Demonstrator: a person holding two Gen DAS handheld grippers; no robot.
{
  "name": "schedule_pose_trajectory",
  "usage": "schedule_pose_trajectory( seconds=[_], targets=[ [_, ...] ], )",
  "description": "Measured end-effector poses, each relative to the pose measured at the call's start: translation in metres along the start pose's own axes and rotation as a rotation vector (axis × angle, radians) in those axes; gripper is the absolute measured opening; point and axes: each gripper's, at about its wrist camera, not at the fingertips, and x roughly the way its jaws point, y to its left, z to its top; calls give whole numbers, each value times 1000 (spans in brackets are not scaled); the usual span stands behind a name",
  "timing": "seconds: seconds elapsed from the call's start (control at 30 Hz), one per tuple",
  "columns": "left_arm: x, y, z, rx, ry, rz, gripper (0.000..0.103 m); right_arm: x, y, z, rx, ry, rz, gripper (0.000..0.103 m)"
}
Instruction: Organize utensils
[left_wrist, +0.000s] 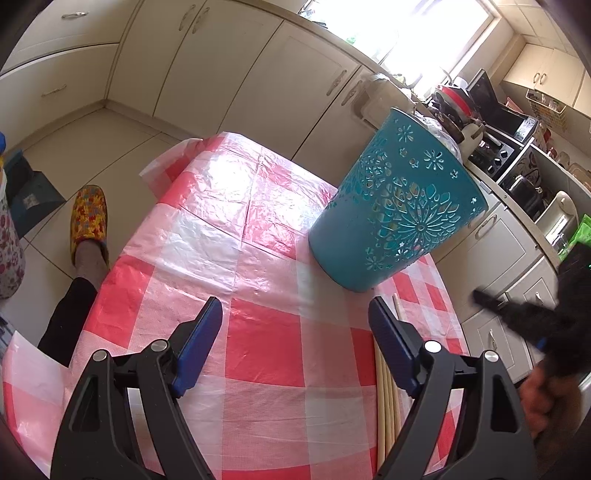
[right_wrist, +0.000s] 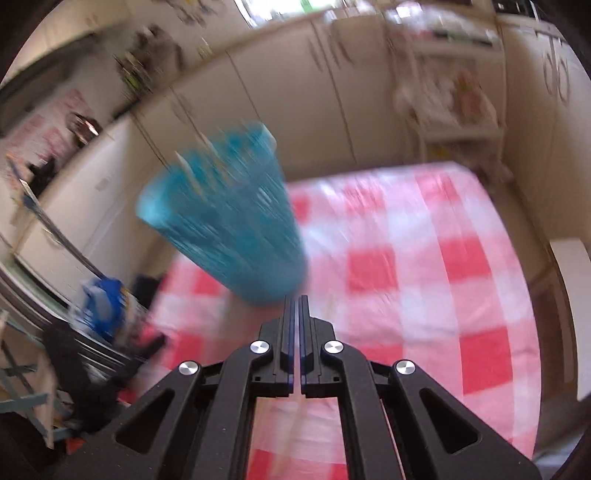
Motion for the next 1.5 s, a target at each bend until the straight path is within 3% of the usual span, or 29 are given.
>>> schedule_pose_trajectory(
  seconds=[0.13,0.17,0.23,0.33,0.47,0.57,0.63,0.8,0.9,1.0,1.1,1.27,1.33,1.4,1.5],
  targets=[
    [1,1,0,-3,2,2,77,39,-7,-9,19,80,-13,5],
    [2,1,1,-4,4,2,77,43,-5,-9,16,87,-15,21],
    [2,1,1,-4,6,0,77,50,4,-8,-18,84,-43,40],
    [2,1,1,-4,7,-2,77,61,15,-9,-83,89,-87,40],
    [2,1,0,-5,5,-3,77,78,22,-17,-183,112,-203,10],
    [2,1,0,-7,6,-3,77,79,22,-25,-234,95,-213,6],
    [2,0,0,-8,5,-3,77,69,16,-27,-197,78,-181,6],
    [3,-1,0,-7,9,-4,77,-10,-5,-18,3,-103,43,6],
    [3,-2,0,-6,11,-2,77,-59,6,11,50,-275,192,6],
    [4,-2,0,-11,14,0,77,-94,31,52,40,-458,268,6],
    [5,0,1,-20,19,-5,77,-103,59,89,12,-601,255,6],
    [5,3,1,-33,19,-13,77,-68,90,132,-14,-756,66,6],
    [5,3,1,-33,19,-16,77,-51,92,138,-22,-739,25,6],
    [5,3,0,-29,18,-20,77,-26,95,140,-47,-649,-2,7],
    [4,1,0,-22,13,-20,77,-9,92,125,-81,-565,-11,23]
  ],
)
